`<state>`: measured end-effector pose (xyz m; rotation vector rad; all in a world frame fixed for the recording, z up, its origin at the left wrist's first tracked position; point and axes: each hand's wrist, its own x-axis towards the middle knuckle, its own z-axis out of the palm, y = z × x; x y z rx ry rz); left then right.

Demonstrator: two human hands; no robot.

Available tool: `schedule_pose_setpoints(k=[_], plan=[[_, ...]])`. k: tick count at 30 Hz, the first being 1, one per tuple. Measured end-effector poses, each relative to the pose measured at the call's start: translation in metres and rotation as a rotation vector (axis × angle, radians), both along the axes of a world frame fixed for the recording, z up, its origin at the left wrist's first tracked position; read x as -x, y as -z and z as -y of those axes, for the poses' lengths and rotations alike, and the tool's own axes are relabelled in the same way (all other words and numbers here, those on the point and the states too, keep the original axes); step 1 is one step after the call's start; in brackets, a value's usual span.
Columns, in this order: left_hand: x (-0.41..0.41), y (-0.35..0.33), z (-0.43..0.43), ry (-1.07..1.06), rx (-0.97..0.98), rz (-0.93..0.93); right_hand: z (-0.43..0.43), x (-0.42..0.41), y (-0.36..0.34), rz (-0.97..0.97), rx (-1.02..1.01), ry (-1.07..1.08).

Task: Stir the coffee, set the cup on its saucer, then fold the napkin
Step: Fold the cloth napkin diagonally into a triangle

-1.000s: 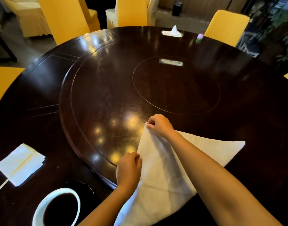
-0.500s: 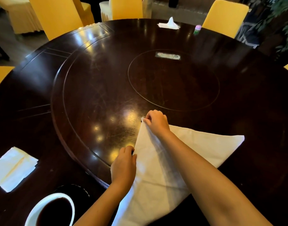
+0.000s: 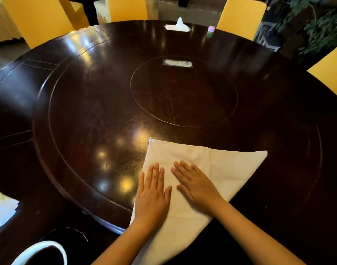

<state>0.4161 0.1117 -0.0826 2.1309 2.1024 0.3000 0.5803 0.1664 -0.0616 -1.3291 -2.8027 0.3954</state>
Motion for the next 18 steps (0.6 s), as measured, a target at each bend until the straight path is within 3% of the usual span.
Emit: schedule_pose_setpoints(k=[18], plan=[[0.001,0.006,0.0,-0.022,-0.02,-0.045,-0.069,-0.171,-0.006,0.249,-0.002,0.66]])
